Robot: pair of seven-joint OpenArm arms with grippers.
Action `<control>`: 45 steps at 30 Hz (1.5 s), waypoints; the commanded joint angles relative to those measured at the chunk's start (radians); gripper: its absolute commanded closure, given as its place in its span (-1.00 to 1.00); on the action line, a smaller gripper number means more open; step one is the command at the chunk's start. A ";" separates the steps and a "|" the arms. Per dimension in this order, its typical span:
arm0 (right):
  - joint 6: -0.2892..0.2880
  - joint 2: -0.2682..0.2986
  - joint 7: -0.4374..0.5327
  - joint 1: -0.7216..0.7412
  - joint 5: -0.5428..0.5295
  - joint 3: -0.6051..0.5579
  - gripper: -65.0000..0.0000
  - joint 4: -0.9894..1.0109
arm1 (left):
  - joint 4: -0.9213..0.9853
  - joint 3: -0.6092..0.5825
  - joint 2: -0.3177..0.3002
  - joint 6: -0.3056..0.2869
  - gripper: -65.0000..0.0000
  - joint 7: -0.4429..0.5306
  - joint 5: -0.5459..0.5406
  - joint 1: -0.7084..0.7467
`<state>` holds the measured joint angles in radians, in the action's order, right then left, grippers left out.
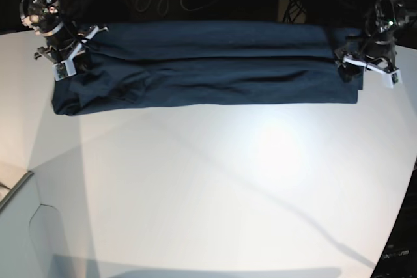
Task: Layout the t-shirt on the table in an organized manner, then fold the t-shirt properly
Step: 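Press and straighten the folded strip ends with both grippers, then grasp the strip end with the left gripper and fold it toward the right gripper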
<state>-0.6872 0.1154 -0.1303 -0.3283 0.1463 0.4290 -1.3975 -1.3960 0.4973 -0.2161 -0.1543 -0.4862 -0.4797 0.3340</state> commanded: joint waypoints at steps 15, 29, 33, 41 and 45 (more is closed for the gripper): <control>-0.011 0.007 0.024 0.001 -0.014 0.003 1.00 -0.015 | 0.166 0.004 -0.007 -0.008 -0.27 0.019 -0.009 -0.049; -0.011 0.007 0.014 0.053 -0.012 0.003 1.00 0.039 | 0.186 -0.002 0.030 -0.008 1.00 0.014 -0.011 -0.109; -0.011 0.007 0.021 0.102 -0.012 0.003 1.00 0.119 | 0.165 -0.001 0.030 -0.008 1.00 0.011 -0.011 -0.140; -0.011 0.008 0.021 0.179 -0.012 0.004 1.00 0.205 | -0.035 0.001 0.051 0.002 1.00 0.010 -0.009 -0.168; -0.011 0.011 0.021 0.185 -0.012 0.009 1.00 0.211 | -0.127 0.007 0.067 0.003 1.00 0.010 -0.011 -0.163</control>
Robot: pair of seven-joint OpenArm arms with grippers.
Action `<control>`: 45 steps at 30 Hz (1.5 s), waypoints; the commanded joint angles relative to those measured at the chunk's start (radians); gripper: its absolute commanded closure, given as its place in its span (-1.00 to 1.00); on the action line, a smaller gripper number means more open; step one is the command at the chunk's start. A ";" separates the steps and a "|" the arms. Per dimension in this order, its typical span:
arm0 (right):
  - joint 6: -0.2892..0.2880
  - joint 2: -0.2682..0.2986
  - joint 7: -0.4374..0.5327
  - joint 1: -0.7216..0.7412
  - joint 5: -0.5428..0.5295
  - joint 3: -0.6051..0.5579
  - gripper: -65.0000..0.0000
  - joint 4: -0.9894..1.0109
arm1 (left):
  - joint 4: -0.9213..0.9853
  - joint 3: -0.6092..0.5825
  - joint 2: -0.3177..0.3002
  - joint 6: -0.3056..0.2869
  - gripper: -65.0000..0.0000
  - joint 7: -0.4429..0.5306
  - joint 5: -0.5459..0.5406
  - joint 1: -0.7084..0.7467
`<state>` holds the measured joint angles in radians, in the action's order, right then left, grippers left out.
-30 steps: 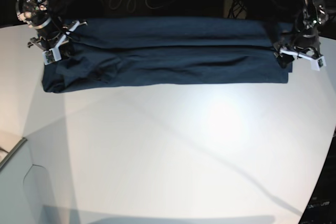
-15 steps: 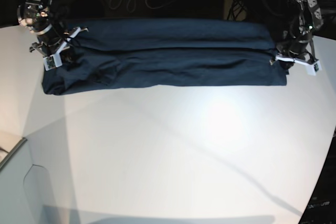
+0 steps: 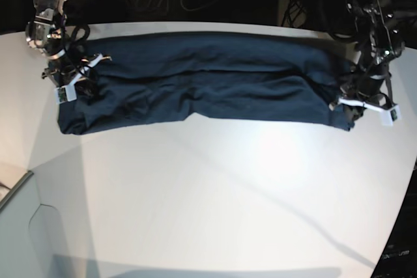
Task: Layout the t-shirt on the table in an organized manner, then fold the t-shirt properly
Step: 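Grasp the strip end with the left gripper and fold it toward the right gripper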
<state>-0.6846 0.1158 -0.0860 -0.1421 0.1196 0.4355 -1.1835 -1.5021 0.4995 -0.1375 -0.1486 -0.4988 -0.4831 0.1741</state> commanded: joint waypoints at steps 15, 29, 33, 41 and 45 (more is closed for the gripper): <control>-0.014 0.020 -0.022 -0.001 0.015 0.000 1.00 -0.003 | -0.294 -0.109 0.147 0.001 1.00 0.022 0.002 0.084; -0.014 0.020 -0.022 -0.004 0.015 -0.002 1.00 -0.003 | -0.113 -0.760 0.174 0.258 1.00 0.233 0.062 0.071; -0.014 0.020 -0.022 -0.006 0.015 -0.002 1.00 -0.003 | -0.090 -0.850 0.171 0.289 1.00 0.282 0.149 0.049; -0.014 0.020 -0.022 -0.006 0.015 -0.002 1.00 -0.003 | -0.016 -0.936 0.167 0.289 1.00 0.274 0.163 -0.054; -0.014 0.020 -0.022 -0.006 0.015 -0.002 1.00 -0.003 | 0.028 -1.024 0.158 0.289 1.00 0.274 0.163 -0.100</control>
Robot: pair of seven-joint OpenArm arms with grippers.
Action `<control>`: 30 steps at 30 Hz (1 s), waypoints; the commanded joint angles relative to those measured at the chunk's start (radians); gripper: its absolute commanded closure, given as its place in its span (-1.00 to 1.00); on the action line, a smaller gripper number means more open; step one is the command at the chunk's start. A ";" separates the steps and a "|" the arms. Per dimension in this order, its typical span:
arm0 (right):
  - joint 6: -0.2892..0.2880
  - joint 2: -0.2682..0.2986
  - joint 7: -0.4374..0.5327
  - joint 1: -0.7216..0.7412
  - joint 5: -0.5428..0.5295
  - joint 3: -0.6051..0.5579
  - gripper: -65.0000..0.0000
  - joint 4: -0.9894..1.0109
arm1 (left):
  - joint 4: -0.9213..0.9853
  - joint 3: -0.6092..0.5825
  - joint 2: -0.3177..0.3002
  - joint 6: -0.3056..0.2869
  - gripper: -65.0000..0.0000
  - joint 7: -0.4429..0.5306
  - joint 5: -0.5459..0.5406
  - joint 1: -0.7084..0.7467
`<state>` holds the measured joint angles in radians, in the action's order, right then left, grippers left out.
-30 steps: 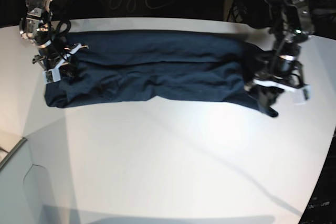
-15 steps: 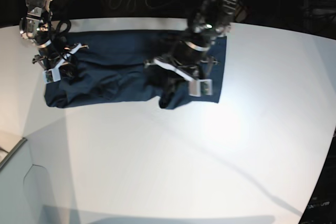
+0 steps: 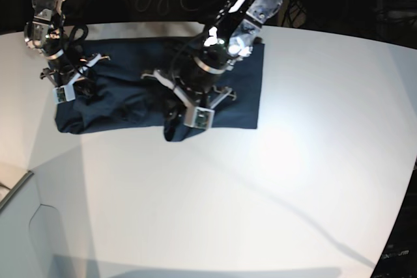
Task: Layout the t-shirt on the table in an organized manner, then fold the t-shirt properly
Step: 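Grasp the strip end with the left gripper and fold it toward the right gripper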
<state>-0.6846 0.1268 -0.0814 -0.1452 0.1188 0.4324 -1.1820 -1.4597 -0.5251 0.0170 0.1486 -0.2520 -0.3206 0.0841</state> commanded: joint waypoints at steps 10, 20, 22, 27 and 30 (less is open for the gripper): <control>-0.014 0.010 -0.027 -0.008 0.015 0.001 1.00 -0.006 | 0.049 -0.026 0.004 -0.010 0.99 0.027 -0.005 -0.036; -0.014 0.010 -0.031 -0.008 0.015 0.001 1.00 -0.008 | -0.022 -0.129 -0.018 -0.014 -0.20 -0.004 -0.007 -0.071; -0.014 0.010 -0.031 -0.008 0.015 0.001 1.00 -0.009 | -0.072 -0.137 -0.038 -0.014 -0.23 -0.002 -0.007 -0.068; -0.014 0.010 -0.030 -0.006 0.015 0.001 1.00 -0.009 | -0.164 -0.094 -0.156 -0.008 0.04 0.000 -0.007 -0.059; -0.014 0.010 -0.034 -0.001 0.015 0.001 1.00 -0.009 | -0.155 0.020 -0.183 -0.008 0.08 0.000 -0.032 -0.010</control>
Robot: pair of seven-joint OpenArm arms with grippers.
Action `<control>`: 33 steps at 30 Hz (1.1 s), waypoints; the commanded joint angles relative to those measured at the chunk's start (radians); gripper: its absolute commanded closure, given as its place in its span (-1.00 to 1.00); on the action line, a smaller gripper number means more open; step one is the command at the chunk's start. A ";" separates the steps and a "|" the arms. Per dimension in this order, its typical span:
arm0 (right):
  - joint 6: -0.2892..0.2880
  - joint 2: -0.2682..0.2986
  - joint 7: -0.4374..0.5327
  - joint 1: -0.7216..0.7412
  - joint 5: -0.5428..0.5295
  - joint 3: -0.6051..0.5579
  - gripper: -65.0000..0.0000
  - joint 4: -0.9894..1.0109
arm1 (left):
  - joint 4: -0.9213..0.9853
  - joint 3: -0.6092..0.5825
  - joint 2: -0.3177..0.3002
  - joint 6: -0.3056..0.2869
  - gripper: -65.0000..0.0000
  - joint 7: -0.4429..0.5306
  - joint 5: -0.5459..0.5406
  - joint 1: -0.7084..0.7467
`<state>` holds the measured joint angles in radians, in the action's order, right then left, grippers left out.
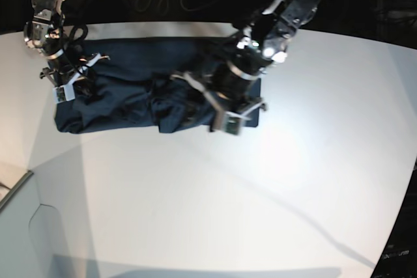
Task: Layout the t-shirt on the table in an organized manner, then fold the t-shirt properly
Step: 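Grasp the strip end with the left gripper and fold it toward the right gripper, then release the strip and lift the left gripper away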
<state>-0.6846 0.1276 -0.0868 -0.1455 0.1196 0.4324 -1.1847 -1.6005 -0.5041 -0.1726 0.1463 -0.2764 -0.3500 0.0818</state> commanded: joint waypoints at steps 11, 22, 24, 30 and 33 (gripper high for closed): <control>-0.014 0.010 -0.031 0.001 0.015 0.001 1.00 -0.007 | 0.133 0.060 0.015 -0.015 0.10 0.019 -0.064 0.014; -0.014 0.013 -0.024 -0.006 0.015 0.012 0.39 -0.008 | 0.147 -0.359 0.003 -0.017 0.10 0.024 -0.064 -0.130; -0.014 0.013 -0.023 0.001 0.015 0.047 0.28 -0.008 | 0.114 -0.377 0.003 -0.017 0.10 0.022 -0.064 -0.130; -0.014 0.007 -0.021 -0.003 0.010 0.136 0.08 -0.082 | 0.010 -0.370 -0.063 -0.017 0.10 0.021 -0.064 -0.121; -0.014 -0.012 -0.026 -0.006 0.010 0.158 -0.07 -0.137 | -0.021 -0.314 -0.132 -0.015 0.10 0.024 -0.065 -0.098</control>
<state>-0.6880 0.1089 -0.1345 -0.1585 0.1455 0.5884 -1.3056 -1.6024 -0.8230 -0.3073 0.1276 -0.2783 -0.4160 -0.0097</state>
